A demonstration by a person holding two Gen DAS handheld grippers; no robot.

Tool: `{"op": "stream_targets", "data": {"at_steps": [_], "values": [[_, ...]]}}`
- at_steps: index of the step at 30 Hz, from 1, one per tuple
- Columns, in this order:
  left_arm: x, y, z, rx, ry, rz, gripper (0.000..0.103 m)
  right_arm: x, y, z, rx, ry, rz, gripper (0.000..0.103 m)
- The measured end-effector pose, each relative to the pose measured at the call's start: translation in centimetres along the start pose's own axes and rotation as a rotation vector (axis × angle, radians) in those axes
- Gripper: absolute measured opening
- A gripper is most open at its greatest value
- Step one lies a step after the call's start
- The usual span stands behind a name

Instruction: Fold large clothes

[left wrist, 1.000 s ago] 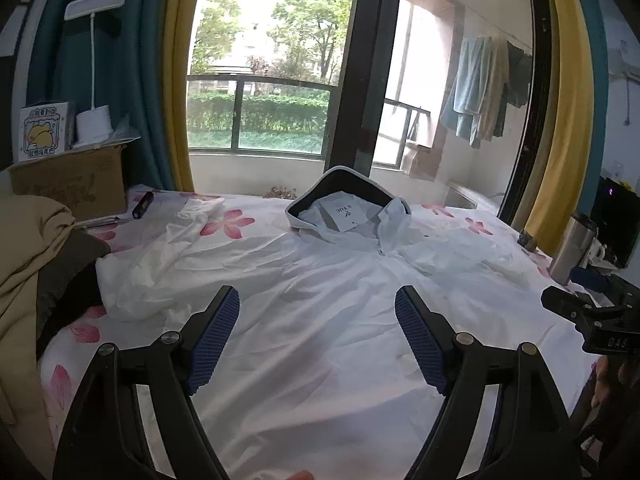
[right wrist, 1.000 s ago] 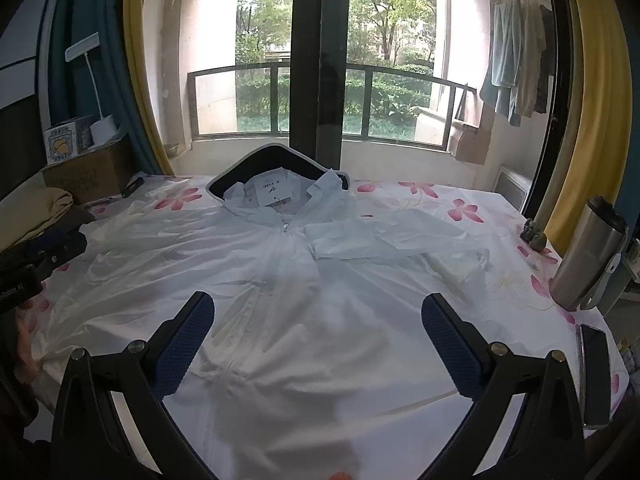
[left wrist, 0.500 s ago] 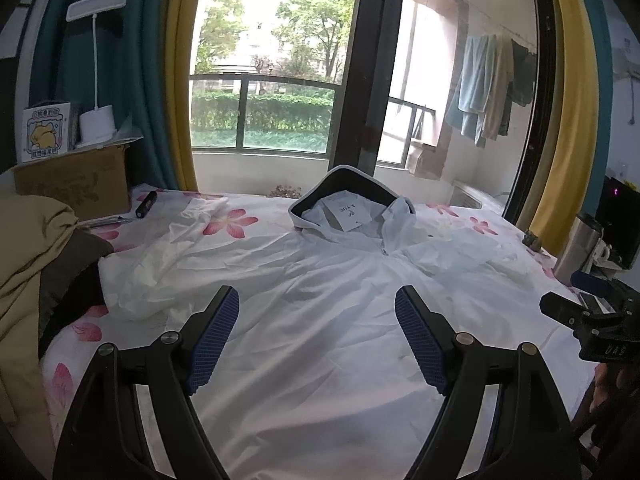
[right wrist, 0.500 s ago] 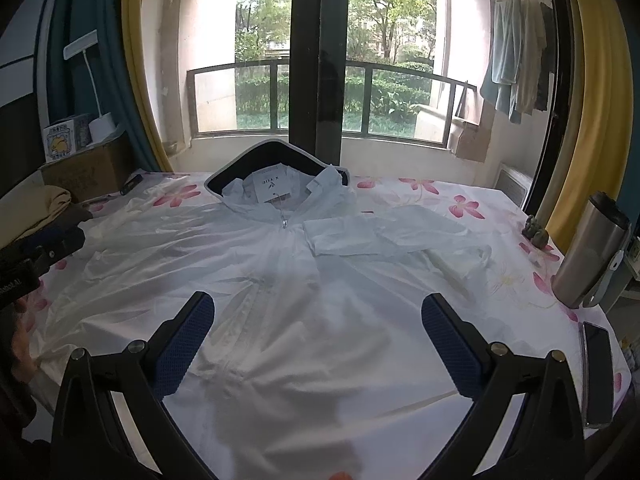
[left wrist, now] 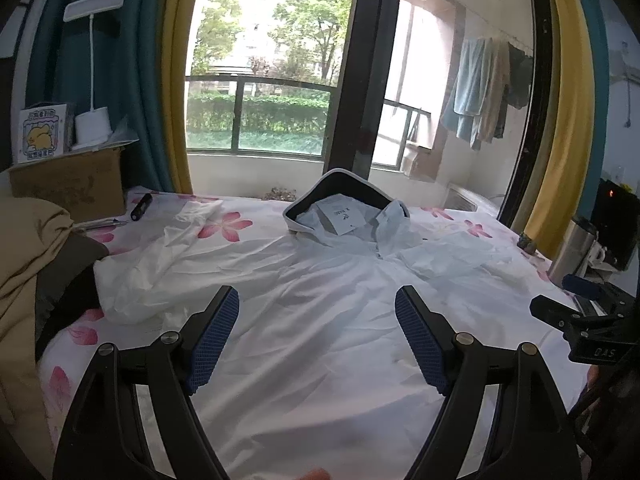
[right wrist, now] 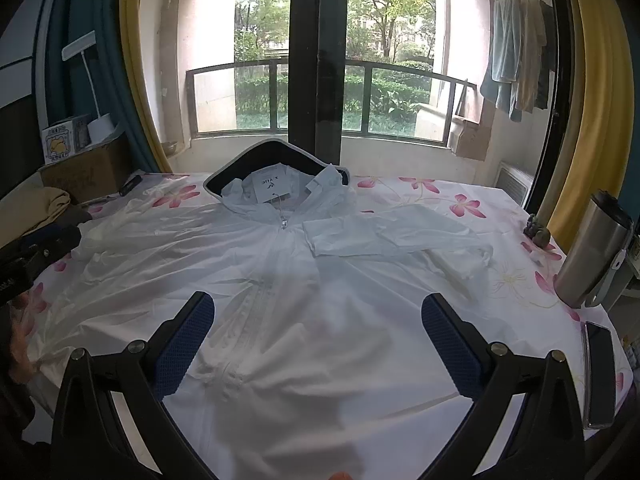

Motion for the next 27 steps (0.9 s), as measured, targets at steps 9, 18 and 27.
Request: {"op": "stream_targets", "data": {"at_steps": [9,18,27], "values": [[-0.08,0.00,-0.07,0.007,-0.009,0.003,0.083,0.03,-0.02,0.00,-0.001,-0.001,0.000,0.102],[-0.19,0.07,-0.18,0.016,-0.006,-0.002,0.083,0.00,-0.13,-0.06,-0.001,-0.001,0.000,0.102],[-0.41,-0.10,-0.38,0.016,0.002,0.001,0.083,-0.05,-0.23,-0.11,-0.004,-0.001,0.000,0.102]]}}
Point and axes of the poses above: each gripper's, at about its wrist camera, not at the fingertips, and y roughly against the way its jaws point, x to its right, z to its underside, the point moved 4 cm from there along -y, roughly the way its jaws point, and after that the axes turned 10 degrees about -x, right-handed, at the moved point
